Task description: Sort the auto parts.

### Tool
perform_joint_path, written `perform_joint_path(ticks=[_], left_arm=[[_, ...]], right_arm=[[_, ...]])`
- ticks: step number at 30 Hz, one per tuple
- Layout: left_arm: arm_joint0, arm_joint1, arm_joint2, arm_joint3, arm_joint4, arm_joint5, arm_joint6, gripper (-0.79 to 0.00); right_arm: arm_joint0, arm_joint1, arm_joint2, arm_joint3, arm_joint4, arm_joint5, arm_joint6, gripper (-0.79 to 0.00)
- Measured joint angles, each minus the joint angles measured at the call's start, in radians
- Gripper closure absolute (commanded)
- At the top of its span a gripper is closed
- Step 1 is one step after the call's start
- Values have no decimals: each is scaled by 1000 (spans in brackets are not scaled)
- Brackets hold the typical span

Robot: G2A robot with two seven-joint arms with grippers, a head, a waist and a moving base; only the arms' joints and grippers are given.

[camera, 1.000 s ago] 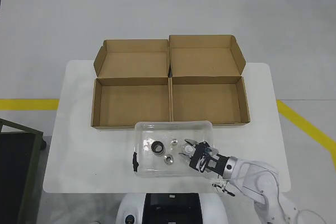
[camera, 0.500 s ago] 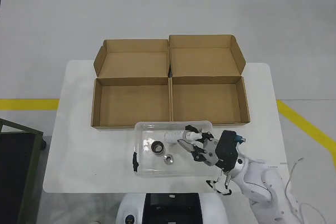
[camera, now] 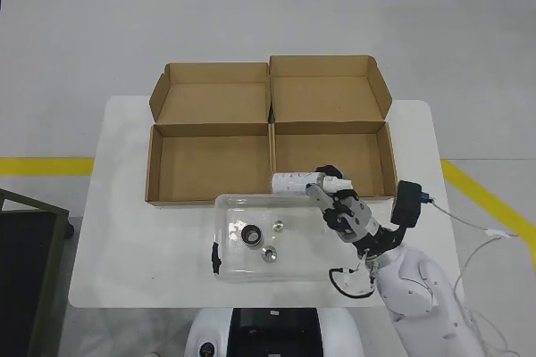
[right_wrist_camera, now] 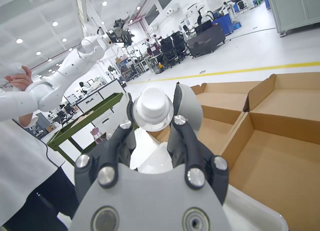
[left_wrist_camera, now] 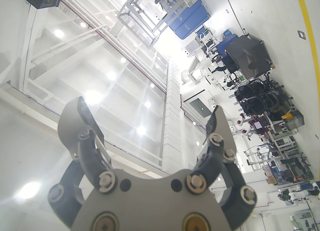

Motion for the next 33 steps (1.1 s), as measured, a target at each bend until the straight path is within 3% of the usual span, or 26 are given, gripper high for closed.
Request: perform_joint_path(ticks=[16, 27, 33], left_arm=[[0, 0, 0, 0, 0, 0, 0, -785], [0, 0, 0, 0, 0, 0, 0, -785], [0, 0, 0, 0, 0, 0, 0, -785]], right_arm=[[-2, -11, -1, -29, 61, 21, -76, 0], [92, -26, -70, 118, -161, 162, -78, 0], [160, -28, -106, 158, -515, 284, -57, 0]])
